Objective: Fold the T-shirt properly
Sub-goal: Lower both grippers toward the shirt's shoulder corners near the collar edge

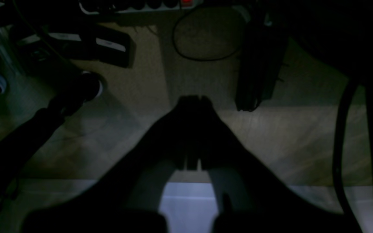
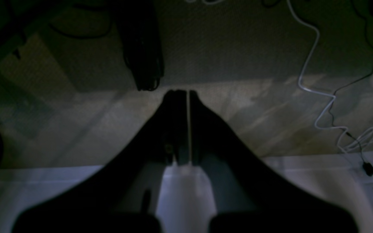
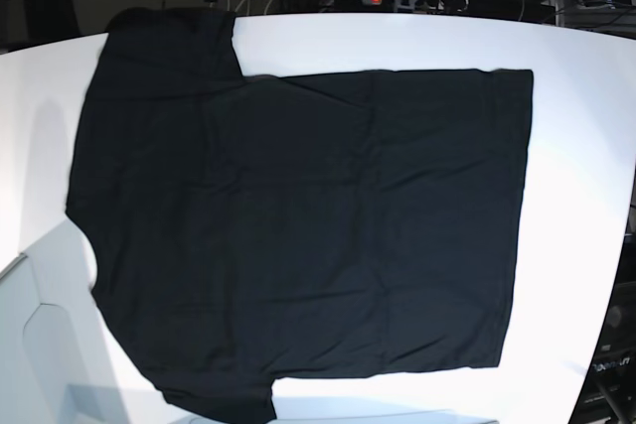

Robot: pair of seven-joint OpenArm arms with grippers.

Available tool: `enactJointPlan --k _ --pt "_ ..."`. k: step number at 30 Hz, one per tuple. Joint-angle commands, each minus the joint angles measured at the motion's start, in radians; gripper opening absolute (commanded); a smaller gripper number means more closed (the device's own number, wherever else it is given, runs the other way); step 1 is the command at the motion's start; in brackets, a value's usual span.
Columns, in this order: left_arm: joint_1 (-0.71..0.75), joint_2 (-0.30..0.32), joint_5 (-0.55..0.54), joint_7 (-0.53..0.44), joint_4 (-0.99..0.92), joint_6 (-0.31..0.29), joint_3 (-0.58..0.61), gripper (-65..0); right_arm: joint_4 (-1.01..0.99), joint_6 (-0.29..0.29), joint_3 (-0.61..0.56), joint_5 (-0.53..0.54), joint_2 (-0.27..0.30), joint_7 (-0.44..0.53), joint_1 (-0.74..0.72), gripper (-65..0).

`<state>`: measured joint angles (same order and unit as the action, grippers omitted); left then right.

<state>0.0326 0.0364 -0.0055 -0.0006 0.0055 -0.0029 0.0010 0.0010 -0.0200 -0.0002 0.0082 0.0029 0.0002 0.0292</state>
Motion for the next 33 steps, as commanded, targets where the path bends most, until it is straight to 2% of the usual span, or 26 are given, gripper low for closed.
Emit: enactJointPlan --k 1,20,25,33 --pt "0.003 0.006 -0.001 0.0 0.0 0.001 0.0 -65.0 -0.001 0.025 0.002 0.003 0.003 -0.001 0.005 -65.0" --pt "0.031 0.009 -0.003 -0.003 0.003 -0.001 0.0 -65.0 0.015 0.025 0.002 0.003 -0.001 0.001 0.018 -65.0" --pt "0.191 0.012 -0.003 -0.06 0.232 -0.001 -0.002 -65.0 0.293 0.025 -0.002 0.005 -0.002 -0.01 0.188 -65.0" --pt "0.467 0.081 -0.003 0.001 0.726 -0.001 -0.002 -65.0 0.79 0.025 -0.004 0.005 -0.004 -0.113 0.463 -65.0"
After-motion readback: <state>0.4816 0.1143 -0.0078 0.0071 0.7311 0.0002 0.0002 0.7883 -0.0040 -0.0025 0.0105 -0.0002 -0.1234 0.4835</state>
